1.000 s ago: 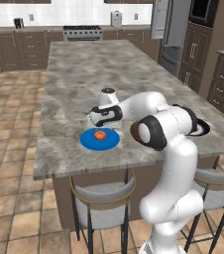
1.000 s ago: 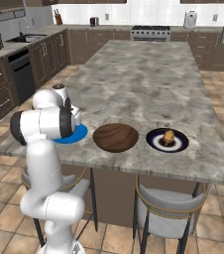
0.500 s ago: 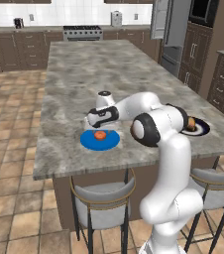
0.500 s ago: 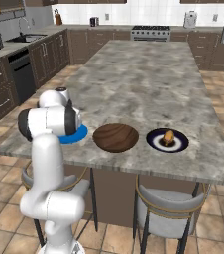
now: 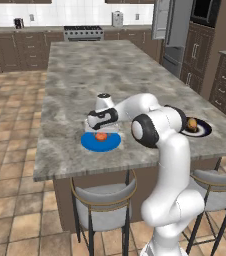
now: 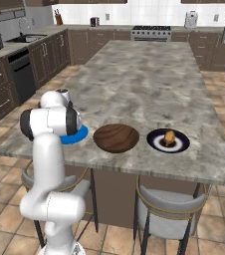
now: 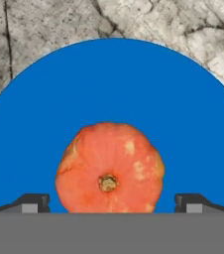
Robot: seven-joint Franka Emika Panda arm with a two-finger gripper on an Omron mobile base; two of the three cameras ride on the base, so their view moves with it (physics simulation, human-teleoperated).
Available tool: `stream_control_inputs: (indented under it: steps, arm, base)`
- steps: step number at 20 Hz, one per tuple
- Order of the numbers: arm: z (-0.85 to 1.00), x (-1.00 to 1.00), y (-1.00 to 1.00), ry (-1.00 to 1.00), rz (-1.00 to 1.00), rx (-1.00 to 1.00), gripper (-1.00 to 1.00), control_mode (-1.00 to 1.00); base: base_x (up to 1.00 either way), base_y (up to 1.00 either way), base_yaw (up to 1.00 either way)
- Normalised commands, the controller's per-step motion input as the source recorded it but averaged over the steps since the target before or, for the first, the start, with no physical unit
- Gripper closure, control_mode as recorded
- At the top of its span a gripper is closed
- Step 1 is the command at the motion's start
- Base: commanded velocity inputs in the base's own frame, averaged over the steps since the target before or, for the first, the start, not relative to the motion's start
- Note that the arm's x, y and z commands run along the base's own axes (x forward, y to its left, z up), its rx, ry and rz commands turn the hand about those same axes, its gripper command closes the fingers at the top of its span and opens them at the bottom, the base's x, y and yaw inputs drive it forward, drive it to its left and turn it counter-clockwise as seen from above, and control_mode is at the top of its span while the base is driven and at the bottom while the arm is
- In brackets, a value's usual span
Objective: Pick the chicken drumstick and squash from their plates and place them in the bowl. Then put the bowl in the fridge.
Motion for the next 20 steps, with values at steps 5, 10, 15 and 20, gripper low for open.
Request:
stream_control_inputs:
  steps: [5,10,15,20]
  arm:
    - [-0.19,0.0,0.0,0.0,-0.06,0.0,-1.0,-1.0]
    - [-0.17,0.0,0.0,0.0,-0.02,0.0,-1.0,-1.0]
    - [-0.03,-0.06,-0.01,0.01,0.0,0.01,1.0,-1.0]
    - [0.1,-0.28,-0.1,0.0,0.0,0.11,1.0,-1.0]
  base:
    - [0.0,0.0,0.0]
    - [0.0,0.0,0.0]
    - [0.0,0.0,0.0]
    - [0.0,0.0,0.0]
